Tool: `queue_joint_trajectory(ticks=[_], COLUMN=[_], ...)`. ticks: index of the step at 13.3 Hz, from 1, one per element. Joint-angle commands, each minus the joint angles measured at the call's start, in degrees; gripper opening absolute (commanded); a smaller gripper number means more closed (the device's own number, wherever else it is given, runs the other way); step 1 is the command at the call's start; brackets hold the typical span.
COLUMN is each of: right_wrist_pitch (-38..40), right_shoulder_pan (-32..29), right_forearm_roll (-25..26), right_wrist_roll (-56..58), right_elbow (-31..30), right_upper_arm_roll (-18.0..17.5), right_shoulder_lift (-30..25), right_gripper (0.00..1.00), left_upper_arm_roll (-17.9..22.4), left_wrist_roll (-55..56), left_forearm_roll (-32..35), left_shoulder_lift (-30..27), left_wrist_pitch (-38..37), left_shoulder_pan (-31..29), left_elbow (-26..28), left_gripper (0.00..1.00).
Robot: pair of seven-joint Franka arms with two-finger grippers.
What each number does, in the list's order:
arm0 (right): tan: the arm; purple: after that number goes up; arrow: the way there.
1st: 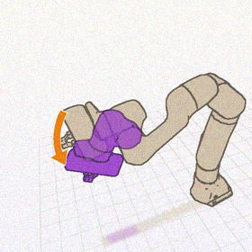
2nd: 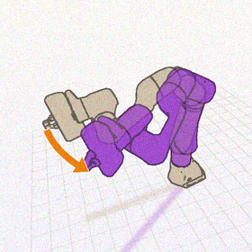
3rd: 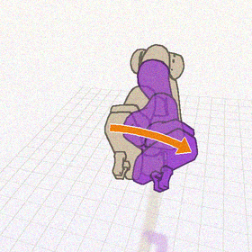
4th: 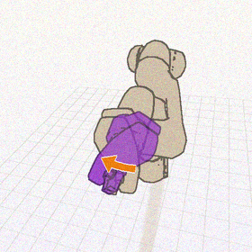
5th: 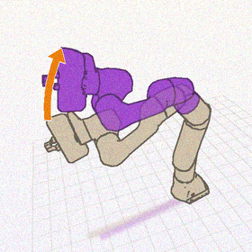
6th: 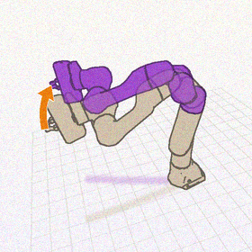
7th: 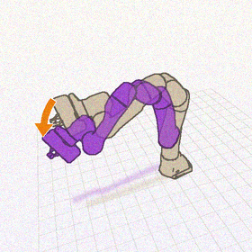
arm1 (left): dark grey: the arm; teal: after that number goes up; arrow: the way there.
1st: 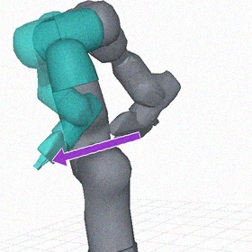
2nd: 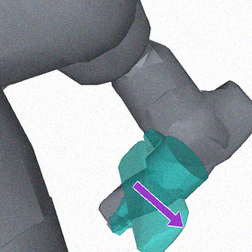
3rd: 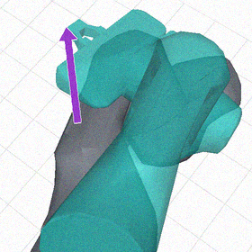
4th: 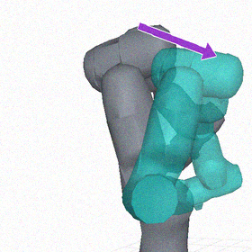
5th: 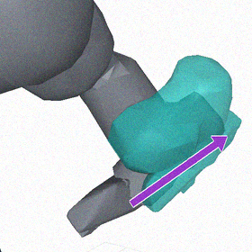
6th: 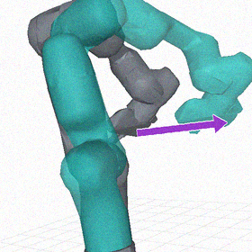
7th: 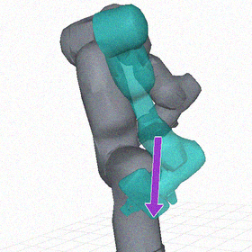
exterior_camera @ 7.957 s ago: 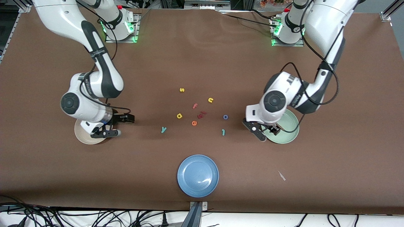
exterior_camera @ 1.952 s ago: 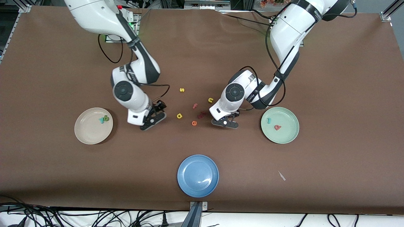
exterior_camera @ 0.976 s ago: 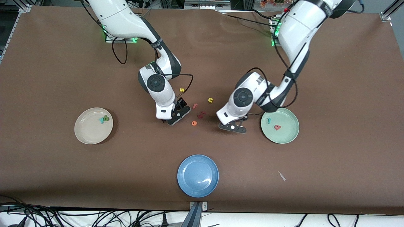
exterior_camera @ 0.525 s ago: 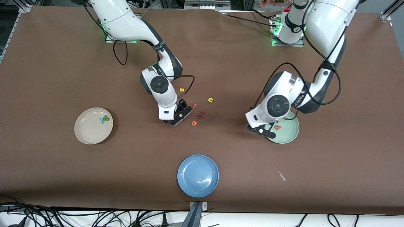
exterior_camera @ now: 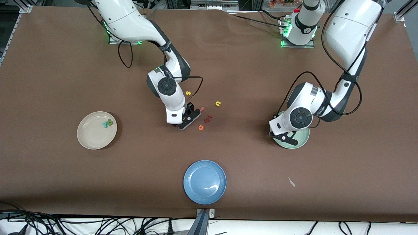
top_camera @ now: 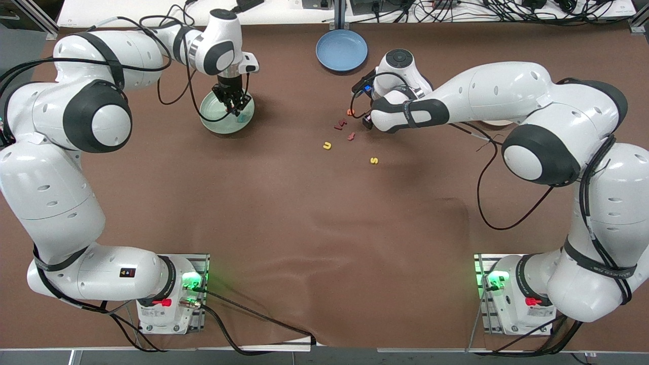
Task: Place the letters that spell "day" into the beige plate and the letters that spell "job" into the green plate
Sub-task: 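Release the blue letter on the green plate, the yellow on the beige plate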
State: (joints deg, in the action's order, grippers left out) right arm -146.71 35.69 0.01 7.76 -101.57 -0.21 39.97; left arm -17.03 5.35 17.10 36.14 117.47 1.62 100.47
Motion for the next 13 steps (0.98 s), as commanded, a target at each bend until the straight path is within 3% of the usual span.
queue_joint_trajectory(ticks=[1, 2, 5, 7, 9, 11, 13], right_wrist_pitch=[-0.24, -0.24, -0.16, 0.89, 8.06, 17.03, 20.22], right_shoulder_pan=[1.13, 1.31, 1.40, 1.13, 0.78, 0.78, 0.34], right_forearm_roll=[0.87, 0.87, 0.87, 0.87, 0.87, 0.78, 0.43], right_wrist_roll=[-1.17, -1.17, -1.17, -0.99, -0.64, -0.20, 1.63], right_elbow=[1.12, 1.12, 1.20, 1.90, 5.40, 9.10, 8.07], right_upper_arm_roll=[0.38, 0.38, 0.56, 0.65, 1.87, 4.59, 7.75], right_shoulder_lift=[1.60, 1.60, 1.60, 1.25, 0.64, -0.76, -3.40], right_gripper=[0.45, 0.42, 0.26, 0.06, 0.03, 0.02, 0.01], left_upper_arm_roll=[-0.46, -0.46, -0.55, -0.90, -0.73, -0.99, -0.99], left_wrist_roll=[-2.61, -3.85, -4.21, -5.78, -6.32, -6.41, -6.41], left_forearm_roll=[2.59, 1.98, 1.80, 0.84, -4.41, -5.58, -5.58], left_shoulder_lift=[-0.72, -0.72, -1.25, -2.82, -3.71, -3.88, -5.20], left_wrist_pitch=[1.71, 1.62, 1.19, 0.39, -3.19, -7.67, -13.20], left_shoulder_pan=[-1.80, -2.06, -2.15, -3.37, -4.17, -6.27, -6.80], left_elbow=[1.23, 0.96, -0.62, -1.41, -5.34, -10.71, -14.49], left_gripper=[0.49, 0.97, 1.00, 1.00, 1.00, 1.00, 1.00])
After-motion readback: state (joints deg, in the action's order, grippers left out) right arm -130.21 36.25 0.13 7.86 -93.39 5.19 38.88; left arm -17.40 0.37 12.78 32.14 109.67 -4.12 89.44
